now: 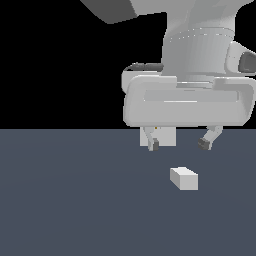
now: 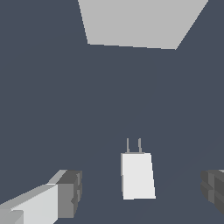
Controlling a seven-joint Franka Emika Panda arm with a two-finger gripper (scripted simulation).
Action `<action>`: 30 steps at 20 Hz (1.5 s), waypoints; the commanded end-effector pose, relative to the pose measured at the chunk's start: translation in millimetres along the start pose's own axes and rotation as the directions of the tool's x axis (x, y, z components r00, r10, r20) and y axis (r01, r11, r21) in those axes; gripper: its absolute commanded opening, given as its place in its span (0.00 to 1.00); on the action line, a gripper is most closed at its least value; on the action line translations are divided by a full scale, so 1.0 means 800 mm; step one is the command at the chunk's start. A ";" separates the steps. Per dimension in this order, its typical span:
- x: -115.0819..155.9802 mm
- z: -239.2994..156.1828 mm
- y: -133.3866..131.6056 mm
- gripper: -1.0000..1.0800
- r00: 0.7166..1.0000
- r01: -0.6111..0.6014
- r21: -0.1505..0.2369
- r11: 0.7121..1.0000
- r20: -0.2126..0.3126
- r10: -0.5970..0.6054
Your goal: Plug the charger into the wall socket.
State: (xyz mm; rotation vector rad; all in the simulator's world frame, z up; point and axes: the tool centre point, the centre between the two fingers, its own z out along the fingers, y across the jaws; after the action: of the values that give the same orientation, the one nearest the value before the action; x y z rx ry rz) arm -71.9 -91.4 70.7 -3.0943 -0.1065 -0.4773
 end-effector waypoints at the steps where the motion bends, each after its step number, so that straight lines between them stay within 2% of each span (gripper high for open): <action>1: -0.003 0.004 0.003 0.96 1.000 0.004 0.002 1.000 -0.011 -0.004; 12: -0.007 0.012 0.006 0.96 1.000 0.005 0.003 1.000 -0.017 -0.005; 23: -0.023 0.060 0.007 0.96 1.000 0.007 0.003 1.000 -0.020 -0.007; 29: -0.026 0.069 0.007 0.96 1.000 0.008 0.004 1.000 -0.021 -0.008; 30: -0.026 0.069 0.007 0.00 1.000 0.008 0.004 1.000 -0.021 -0.008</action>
State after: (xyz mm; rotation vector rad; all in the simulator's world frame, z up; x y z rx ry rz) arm -74.9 -97.2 12.2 -3.0854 -0.1194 -0.5073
